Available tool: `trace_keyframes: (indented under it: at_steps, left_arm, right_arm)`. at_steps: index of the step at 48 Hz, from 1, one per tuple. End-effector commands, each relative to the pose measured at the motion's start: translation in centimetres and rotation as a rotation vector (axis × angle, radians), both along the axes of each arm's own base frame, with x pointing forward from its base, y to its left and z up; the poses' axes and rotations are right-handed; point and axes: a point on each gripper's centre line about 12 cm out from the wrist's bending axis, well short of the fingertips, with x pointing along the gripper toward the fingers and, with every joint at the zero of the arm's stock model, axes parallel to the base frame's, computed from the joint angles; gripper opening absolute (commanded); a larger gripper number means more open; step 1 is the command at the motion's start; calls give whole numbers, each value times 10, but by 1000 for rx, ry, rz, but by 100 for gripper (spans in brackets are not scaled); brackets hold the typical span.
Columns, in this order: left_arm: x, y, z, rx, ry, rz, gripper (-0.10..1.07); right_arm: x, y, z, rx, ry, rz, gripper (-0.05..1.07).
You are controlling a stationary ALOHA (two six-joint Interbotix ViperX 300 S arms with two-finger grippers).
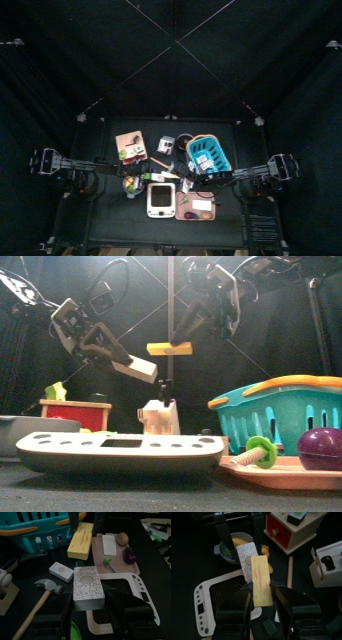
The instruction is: Place egg on plate
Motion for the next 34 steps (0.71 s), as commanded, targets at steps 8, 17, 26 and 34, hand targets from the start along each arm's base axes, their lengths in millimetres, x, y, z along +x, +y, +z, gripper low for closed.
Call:
trace_keyframes:
  at_steps: [8,17,26,34]
  left_arm:
    - [3,1,8,2,-28,1,69]
    - [5,4,13,-1,-62,0,69]
    - [5,9,19,7,-115,-7,69]
    - [2,11,20,12,-164,-21,69]
  right_arm:
    - [-14,-6,16,37,-16,-87,61]
    - [-38,-9,14,79,20,-166,61]
    - [-65,-8,15,135,25,-199,61]
    - [-92,-7,8,228,38,-237,61]
